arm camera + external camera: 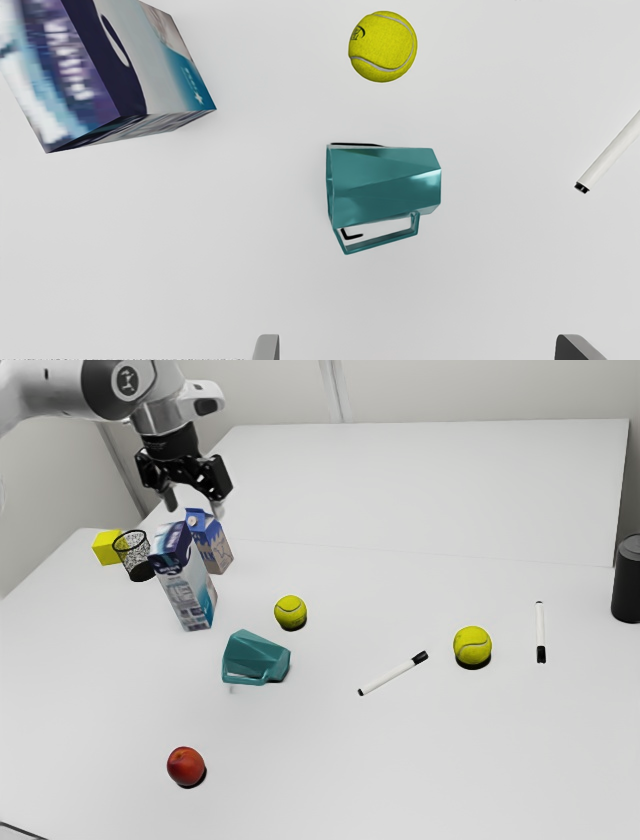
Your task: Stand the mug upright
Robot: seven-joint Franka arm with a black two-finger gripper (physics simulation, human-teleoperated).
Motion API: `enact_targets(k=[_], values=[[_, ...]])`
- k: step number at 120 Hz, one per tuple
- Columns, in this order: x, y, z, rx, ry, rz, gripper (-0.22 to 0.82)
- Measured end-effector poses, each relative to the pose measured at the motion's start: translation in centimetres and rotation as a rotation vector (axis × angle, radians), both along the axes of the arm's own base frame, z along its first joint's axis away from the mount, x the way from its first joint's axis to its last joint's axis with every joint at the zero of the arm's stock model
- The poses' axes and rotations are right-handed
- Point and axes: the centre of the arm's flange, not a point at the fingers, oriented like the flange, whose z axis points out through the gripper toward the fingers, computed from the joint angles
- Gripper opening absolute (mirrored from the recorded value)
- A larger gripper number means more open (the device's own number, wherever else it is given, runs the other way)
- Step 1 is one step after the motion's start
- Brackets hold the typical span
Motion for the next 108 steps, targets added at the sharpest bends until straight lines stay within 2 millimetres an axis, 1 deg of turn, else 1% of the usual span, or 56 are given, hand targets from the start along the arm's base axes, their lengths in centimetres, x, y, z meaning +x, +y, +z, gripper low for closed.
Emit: enact_targets(k=[10,20,31,39,47,58,76,94,102,108], values=[[-0.1,0.3,0.0,-0.010,0.002,0.007,0.60],[-0.2,0.1,-0.5,-0.051,0.015,0.012,0.60],[-0.4,0.0,-2.0,-0.129,0.049,0.025,0.60],[-0.7,0.6,-3.5,-0.193,0.080,0.048,0.60],[-0.9,1.7,-5.5,-0.251,0.110,0.076,0.60],[-1.2,3.9,-7.7,-0.314,0.123,0.104,0.60],[-2.2,7.6,-11.3,-0.387,0.106,0.123,0.60],[-2.5,11.0,-14.9,-0.444,0.072,0.120,0.60],[-2.2,12.1,-16.5,-0.469,0.058,0.101,0.60],[-1.7,12.0,-17.7,-0.487,0.051,0.072,0.60]])
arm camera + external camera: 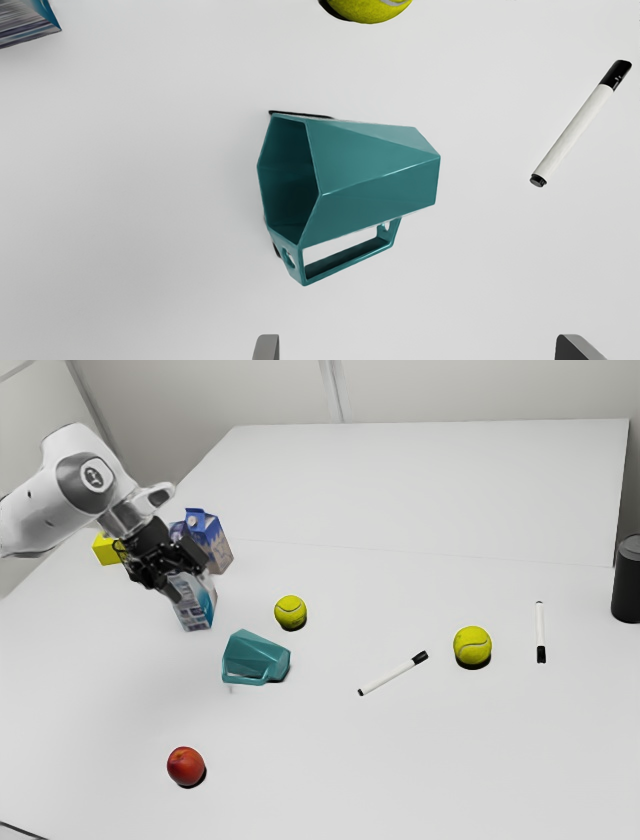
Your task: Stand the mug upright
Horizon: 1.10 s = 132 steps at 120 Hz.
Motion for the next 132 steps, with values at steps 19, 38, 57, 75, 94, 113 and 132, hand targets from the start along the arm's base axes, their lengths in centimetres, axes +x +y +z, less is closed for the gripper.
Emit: enact_targets(k=[19,38,57,75,94,113,132], values=[[1.6,-1.6,-3.9,-0.064,-0.041,-0.097,0.60],[2.1,-0.1,-6.9,-0.108,-0.071,-0.137,0.60],[2.2,1.0,-8.9,-0.139,-0.098,-0.175,0.60],[2.1,1.5,-10.8,-0.171,-0.109,-0.204,0.60],[2.0,2.0,-12.4,-0.202,-0.115,-0.226,0.60],[2.2,1.5,-13.4,-0.261,-0.137,-0.223,0.60],[2.0,1.6,-15.5,-0.317,-0.133,-0.206,0.60]])
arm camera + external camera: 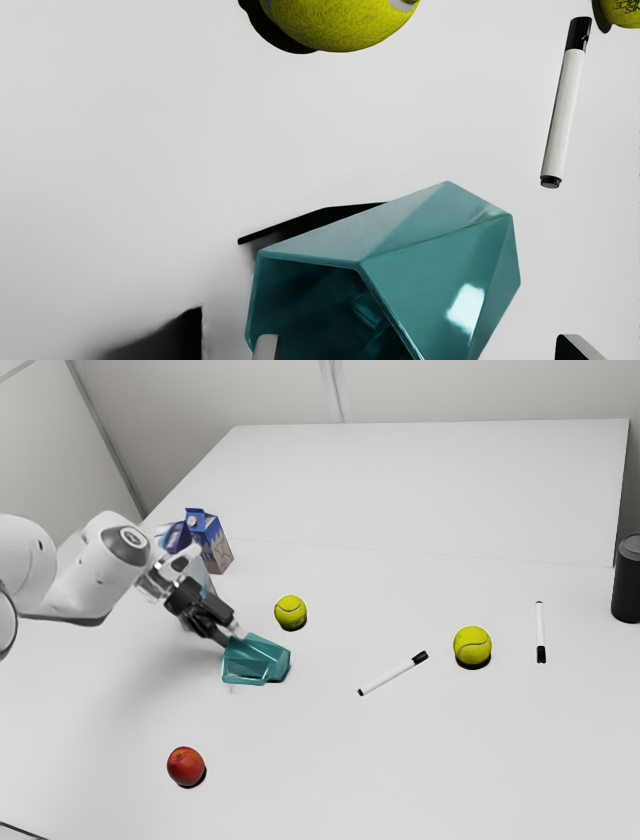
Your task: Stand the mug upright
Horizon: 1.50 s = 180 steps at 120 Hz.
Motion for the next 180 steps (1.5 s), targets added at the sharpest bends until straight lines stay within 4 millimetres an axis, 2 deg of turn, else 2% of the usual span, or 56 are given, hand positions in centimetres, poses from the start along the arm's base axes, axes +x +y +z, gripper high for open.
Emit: enact_targets(k=[17,25,37,61,79,87,112,141,180], values=[[-0.1,-0.4,-0.4,-0.049,-0.001,-0.004,0.60],[-0.2,-0.7,-0.6,-0.075,0.004,-0.011,0.56],[-0.5,-1.0,-0.8,-0.105,0.014,-0.023,0.44],[-0.7,-1.8,-0.3,-0.139,0.018,-0.055,0.07],[-0.7,-2.5,0.3,-0.150,0.013,-0.077,-0.08],[-0.6,-2.8,0.5,-0.149,0.008,-0.087,-0.10],[-0.2,-4.7,3.4,-0.064,-0.050,-0.149,-0.15],[0.2,-8.2,6.5,0.244,-0.137,-0.319,-0.17],[-1.2,-12.1,6.5,0.568,-0.171,-0.463,-0.17]])
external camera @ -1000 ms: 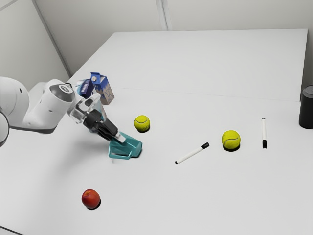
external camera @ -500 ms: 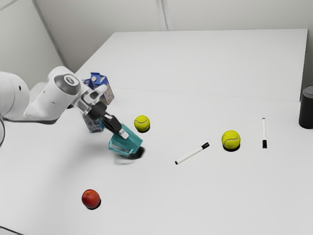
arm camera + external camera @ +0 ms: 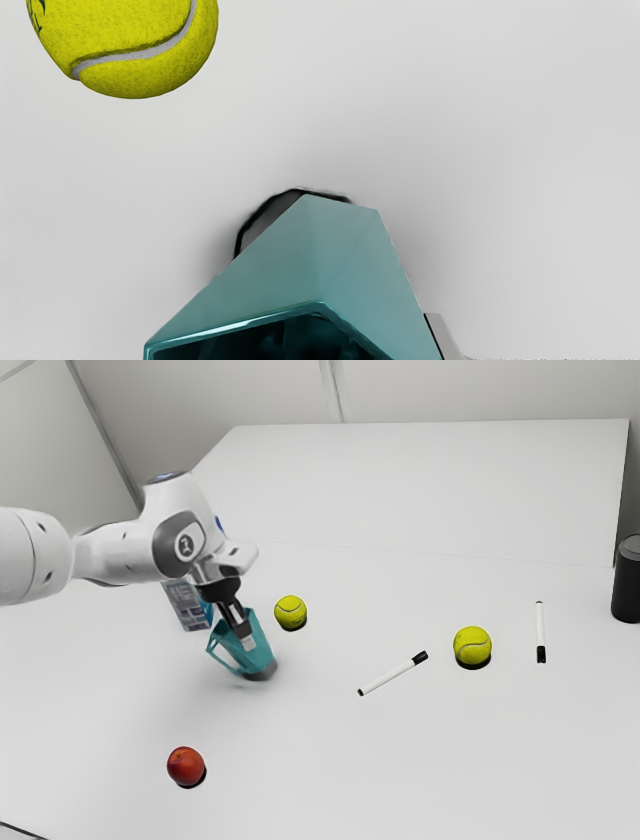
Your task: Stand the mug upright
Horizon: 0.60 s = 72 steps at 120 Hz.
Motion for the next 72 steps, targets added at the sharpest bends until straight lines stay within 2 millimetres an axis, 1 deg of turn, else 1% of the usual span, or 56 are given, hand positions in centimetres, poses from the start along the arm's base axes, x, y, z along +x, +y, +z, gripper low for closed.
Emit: enact_targets(k=[11,26,57,61,72], values=[[-0.7,-1.2,0.0,0.059,-0.016,-0.022,-0.17],[-1.4,-2.3,-0.7,0.101,-0.018,-0.024,-0.17],[-1.7,-2.4,-1.4,0.123,-0.015,0.036,-0.17],[-1.7,-2.4,-1.4,0.123,-0.015,0.043,-0.14],[-1.8,-3.1,-1.2,0.122,-0.014,0.049,0.04]])
